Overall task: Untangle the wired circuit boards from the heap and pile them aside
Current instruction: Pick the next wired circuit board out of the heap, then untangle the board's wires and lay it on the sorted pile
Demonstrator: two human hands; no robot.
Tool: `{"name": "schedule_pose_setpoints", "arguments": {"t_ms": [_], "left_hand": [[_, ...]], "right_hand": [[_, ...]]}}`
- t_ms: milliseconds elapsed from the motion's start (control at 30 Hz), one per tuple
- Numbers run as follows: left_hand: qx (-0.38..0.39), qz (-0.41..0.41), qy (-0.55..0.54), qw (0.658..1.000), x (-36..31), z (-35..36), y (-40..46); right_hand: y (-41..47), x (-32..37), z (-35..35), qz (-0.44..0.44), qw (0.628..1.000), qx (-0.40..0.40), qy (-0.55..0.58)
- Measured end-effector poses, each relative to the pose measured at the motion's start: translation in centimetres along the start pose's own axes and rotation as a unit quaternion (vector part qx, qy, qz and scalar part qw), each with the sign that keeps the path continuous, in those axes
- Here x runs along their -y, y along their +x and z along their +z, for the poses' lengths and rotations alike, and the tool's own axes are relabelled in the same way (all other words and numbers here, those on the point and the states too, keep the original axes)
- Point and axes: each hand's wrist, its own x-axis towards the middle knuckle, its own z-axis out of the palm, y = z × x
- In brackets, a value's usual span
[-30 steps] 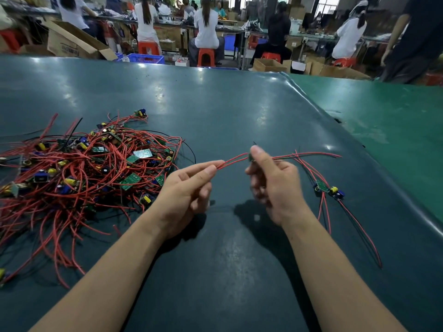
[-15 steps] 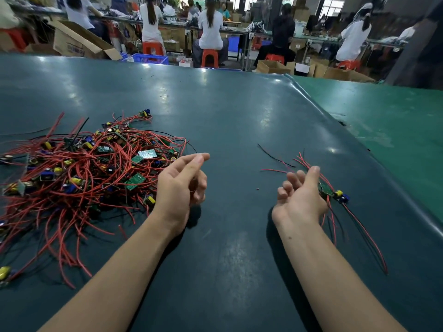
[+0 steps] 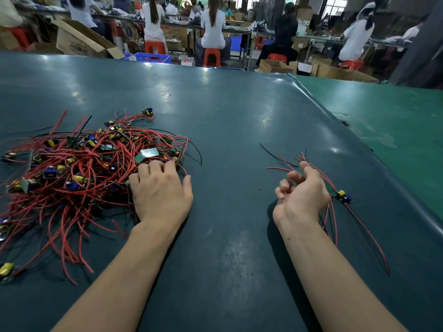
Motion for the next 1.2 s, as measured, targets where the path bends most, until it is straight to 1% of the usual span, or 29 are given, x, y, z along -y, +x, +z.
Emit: {"name": "schedule_pose_setpoints", "arguments": {"t_ms": [100, 200, 267, 333, 400, 433, 467, 500, 533, 567, 600, 633, 667, 733, 767, 800, 867, 900, 933, 967, 1000, 1033, 1067, 1100, 1133, 1167, 1200], "left_hand": [[0.001, -0.003, 0.024, 1.0, 0.1, 0.3, 0.2], [-0.017, -0.033, 0.005, 0.999, -0.1, 0.2, 0.5], [-0.026, -0.037, -0.007, 0.999, -0.2, 0.1, 0.5], [-0.061, -0.035, -0.039, 0.997, -0.3, 0.1, 0.4], [-0.139, -0.022, -0.1, 0.985, -0.4, -0.3, 0.4], [-0.188, 0.001, -0.124, 0.974, -0.5, -0.5, 0.3], [-0.233, 0.036, -0.143, 0.961, -0.7, -0.7, 0.3], [-0.267, 0.082, -0.162, 0.946, -0.9, -0.9, 0.1], [-0.285, 0.13, -0.18, 0.932, -1.1, -1.0, 0.0], [-0.288, 0.178, -0.193, 0.921, -1.3, -1.1, -0.2], [-0.279, 0.22, -0.197, 0.914, -1.6, -1.3, -0.4], [-0.266, 0.25, -0.193, 0.911, -1.8, -1.3, -0.6], [-0.255, 0.269, -0.184, 0.91, -1.9, -1.3, -0.7], [-0.258, 0.273, -0.18, 0.909, -2.2, -1.4, -1.0], [-0.27, 0.267, -0.194, 0.904, -2.4, -1.5, -1.1], [-0.288, 0.268, -0.216, 0.894, -2.5, -1.6, -1.2], [-0.31, 0.306, -0.258, 0.862, -2.7, -1.8, -1.6], [-0.289, 0.337, -0.28, 0.851, -2.7, -1.7, -1.8], [-0.237, 0.352, -0.309, 0.851, -2.8, -1.4, -2.0], [-0.167, 0.336, -0.337, 0.863, -3.0, -1.2, -2.2], [-0.087, 0.287, -0.362, 0.883, -3.2, -1.0, -2.2], [-0.016, 0.221, -0.385, 0.896, -3.3, -1.0, -2.1], [0.029, 0.164, -0.416, 0.894, -3.4, -1.0, -2.1], [0.05, 0.123, -0.464, 0.876, -3.3, -0.9, -2.0], [0.056, 0.102, -0.512, 0.851, -3.3, -0.9, -1.9], [0.051, 0.098, -0.546, 0.83, -3.3, -1.0, -1.8], [0.045, 0.101, -0.562, 0.82, -3.4, -1.1, -1.8]], "right_hand": [[0.0, -0.2, 0.0, 0.007, 1.0, 0.014, -0.006], [0.0, -0.3, 0.0, -0.001, 1.0, 0.02, -0.008], [0.0, -0.4, 0.0, 0.002, 1.0, 0.028, -0.011], [0.0, -0.4, 0.0, 0.009, 0.999, 0.043, -0.019], [-0.2, -0.4, 0.2, 0.022, 0.995, 0.083, -0.051], [-0.4, -0.4, 0.3, 0.034, 0.988, 0.125, -0.085], [-0.7, -0.5, 0.4, 0.052, 0.973, 0.184, -0.13], [-1.2, -0.5, 0.4, 0.077, 0.948, 0.255, -0.175], [-1.7, -0.7, 0.4, 0.108, 0.915, 0.327, -0.208], [-2.2, -0.8, 0.4, 0.138, 0.884, 0.387, -0.221], [-2.6, -1.0, 0.4, 0.154, 0.864, 0.428, -0.215], [-2.8, -1.0, 0.4, 0.154, 0.859, 0.447, -0.198], [-2.7, -1.1, 0.4, 0.139, 0.863, 0.45, -0.181], [-2.4, -0.9, 0.4, 0.092, 0.883, 0.428, -0.168], [-2.3, -0.8, 0.3, 0.073, 0.89, 0.419, -0.165], [-2.1, -0.7, 0.3, 0.061, 0.896, 0.411, -0.157], [-2.0, -0.7, 0.4, 0.053, 0.906, 0.4, -0.13], [-2.0, -0.6, 0.4, 0.054, 0.91, 0.395, -0.115], [-2.0, -0.5, 0.5, 0.059, 0.912, 0.393, -0.102], [-2.0, -0.4, 0.5, 0.067, 0.912, 0.394, -0.095], [-2.0, -0.4, 0.5, 0.077, 0.908, 0.4, -0.095], [-2.1, -0.4, 0.5, 0.088, 0.904, 0.407, -0.099], [-2.1, -0.5, 0.4, 0.097, 0.898, 0.414, -0.109], [-2.2, -0.6, 0.4, 0.099, 0.894, 0.419, -0.124], [-2.1, -0.9, 0.4, 0.092, 0.893, 0.418, -0.141], [-2.1, -1.1, 0.4, 0.075, 0.894, 0.412, -0.159], [-2.0, -1.4, 0.4, 0.051, 0.897, 0.404, -0.175]]}}
